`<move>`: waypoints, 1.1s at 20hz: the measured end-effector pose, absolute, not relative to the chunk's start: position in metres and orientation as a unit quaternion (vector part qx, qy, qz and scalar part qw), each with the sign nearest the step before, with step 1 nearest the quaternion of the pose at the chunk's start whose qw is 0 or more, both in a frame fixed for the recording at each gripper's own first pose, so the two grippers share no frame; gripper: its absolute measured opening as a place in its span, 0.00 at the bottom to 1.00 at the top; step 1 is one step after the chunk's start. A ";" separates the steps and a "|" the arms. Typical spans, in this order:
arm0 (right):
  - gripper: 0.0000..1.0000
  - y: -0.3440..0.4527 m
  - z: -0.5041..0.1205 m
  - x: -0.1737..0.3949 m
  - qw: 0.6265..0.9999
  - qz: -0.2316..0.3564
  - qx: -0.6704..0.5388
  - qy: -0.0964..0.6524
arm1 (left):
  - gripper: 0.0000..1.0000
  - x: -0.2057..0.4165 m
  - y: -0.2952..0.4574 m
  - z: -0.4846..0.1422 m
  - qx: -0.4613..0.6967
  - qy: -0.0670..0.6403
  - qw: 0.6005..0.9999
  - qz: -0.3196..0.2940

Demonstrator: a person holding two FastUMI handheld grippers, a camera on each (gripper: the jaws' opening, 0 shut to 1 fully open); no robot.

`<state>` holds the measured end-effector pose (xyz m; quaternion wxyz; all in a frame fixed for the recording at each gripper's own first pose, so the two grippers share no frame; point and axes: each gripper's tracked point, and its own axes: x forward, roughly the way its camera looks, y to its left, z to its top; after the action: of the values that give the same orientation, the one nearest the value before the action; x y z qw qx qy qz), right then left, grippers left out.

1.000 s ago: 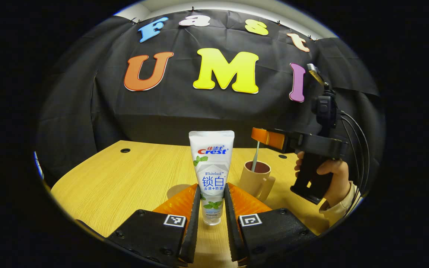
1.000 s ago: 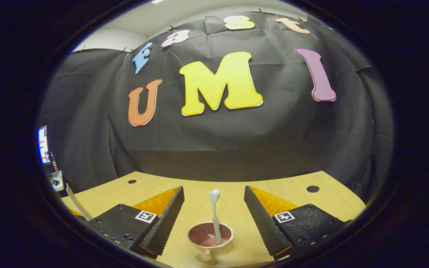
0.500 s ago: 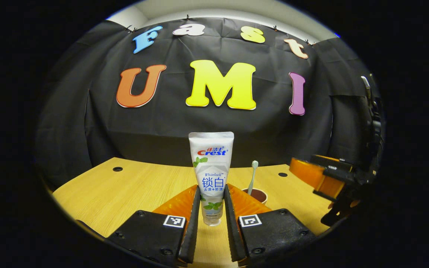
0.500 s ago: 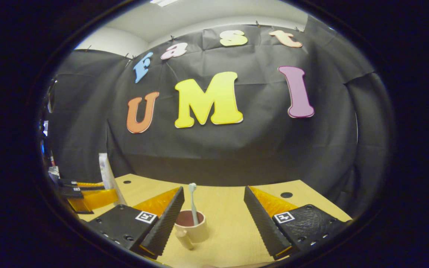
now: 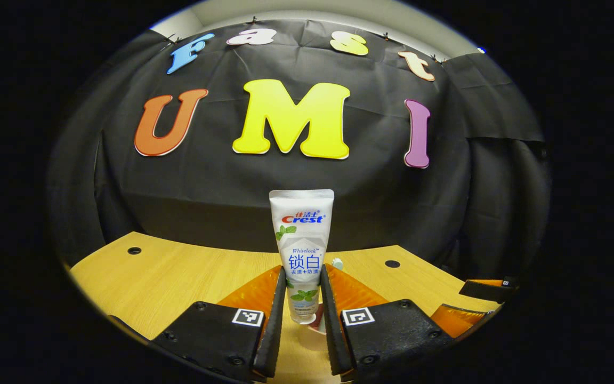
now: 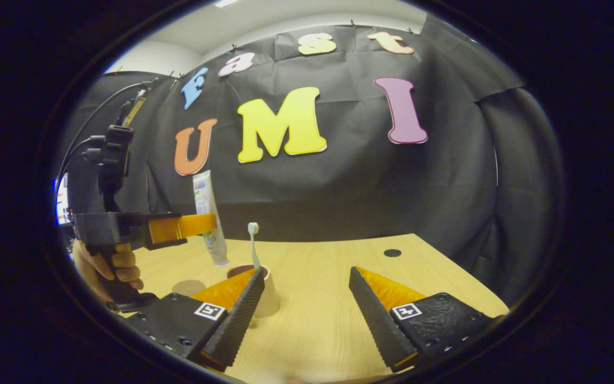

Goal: Put the toothbrush and toothpaste on the desktop into the cup, then pick up the cup and place it on the coaster on the desktop.

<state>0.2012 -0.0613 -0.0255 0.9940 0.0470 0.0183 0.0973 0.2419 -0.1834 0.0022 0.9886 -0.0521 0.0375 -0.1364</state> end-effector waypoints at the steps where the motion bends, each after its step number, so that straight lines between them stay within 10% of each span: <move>1: 0.97 -0.063 -0.028 0.204 0.995 0.092 0.039 0.019 | 0.39 0.243 -0.190 0.000 -0.050 0.039 0.988 -0.141; 22: 0.98 -0.036 -0.039 0.178 0.995 0.094 0.024 0.035 | 0.59 0.206 -0.190 -0.005 -0.043 0.053 0.987 -0.145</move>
<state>0.1782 -0.0362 -0.0388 0.9947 0.0241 0.0347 0.0939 0.2057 -0.1895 -0.0053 0.9871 -0.0425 0.0534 -0.1451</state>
